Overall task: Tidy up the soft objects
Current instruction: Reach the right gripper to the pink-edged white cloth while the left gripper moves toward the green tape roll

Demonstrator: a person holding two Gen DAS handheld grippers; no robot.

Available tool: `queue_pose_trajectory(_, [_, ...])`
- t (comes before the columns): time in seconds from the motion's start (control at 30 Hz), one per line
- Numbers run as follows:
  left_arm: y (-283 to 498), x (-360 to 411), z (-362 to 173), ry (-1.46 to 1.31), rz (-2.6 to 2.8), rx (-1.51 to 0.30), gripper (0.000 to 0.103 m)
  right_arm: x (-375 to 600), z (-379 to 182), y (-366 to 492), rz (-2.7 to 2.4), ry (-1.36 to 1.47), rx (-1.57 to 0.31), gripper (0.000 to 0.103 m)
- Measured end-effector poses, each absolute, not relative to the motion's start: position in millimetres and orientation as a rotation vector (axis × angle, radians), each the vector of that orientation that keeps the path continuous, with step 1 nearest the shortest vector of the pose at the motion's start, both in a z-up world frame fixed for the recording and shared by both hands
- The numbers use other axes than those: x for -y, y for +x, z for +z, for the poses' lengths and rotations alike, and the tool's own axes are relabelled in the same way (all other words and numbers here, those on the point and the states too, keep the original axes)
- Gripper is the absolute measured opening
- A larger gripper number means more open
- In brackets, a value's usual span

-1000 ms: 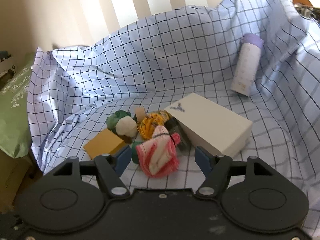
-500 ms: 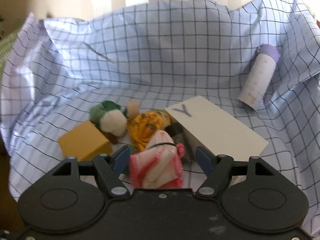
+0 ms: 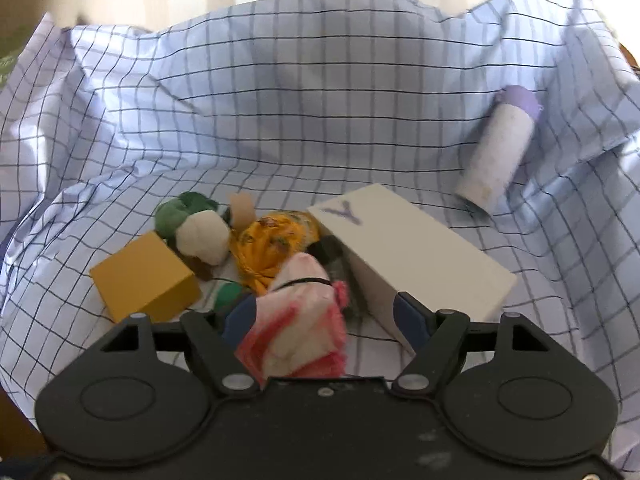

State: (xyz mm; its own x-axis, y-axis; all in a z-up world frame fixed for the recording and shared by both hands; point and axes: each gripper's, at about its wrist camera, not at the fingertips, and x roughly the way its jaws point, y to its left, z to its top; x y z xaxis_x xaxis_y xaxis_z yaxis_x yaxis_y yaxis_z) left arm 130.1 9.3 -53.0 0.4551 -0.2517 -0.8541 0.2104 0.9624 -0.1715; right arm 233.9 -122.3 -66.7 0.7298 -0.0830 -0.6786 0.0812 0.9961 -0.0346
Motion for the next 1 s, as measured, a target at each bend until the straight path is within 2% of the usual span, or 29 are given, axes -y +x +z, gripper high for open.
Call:
queue_pose_trajectory(0.2, [130, -16, -51, -0.079, -0.291, -1.065, 0.069, 117, -75, 241, -0.126, -0.06, -0.784, 0.074])
queue_pose_trajectory(0.33, [131, -18, -48, -0.087, -0.3, -1.055, 0.069, 138, -77, 231, -0.194, -0.02, -0.876, 0.075])
queue_pose_trajectory(0.53, [144, -14, -40, -0.065, -0.289, -1.013, 0.069, 156, -76, 212, -0.261, 0.028, -0.906, 0.075])
queue_pose_trajectory(0.83, [183, 4, -28, 0.015, -0.246, -0.903, 0.069, 155, -65, 199, -0.218, 0.066, -0.887, 0.075])
queue_pose_trajectory(1.0, [209, 15, -33, 0.026, -0.261, -0.911, 0.069, 157, -62, 196, -0.196, 0.064, -0.869, 0.076])
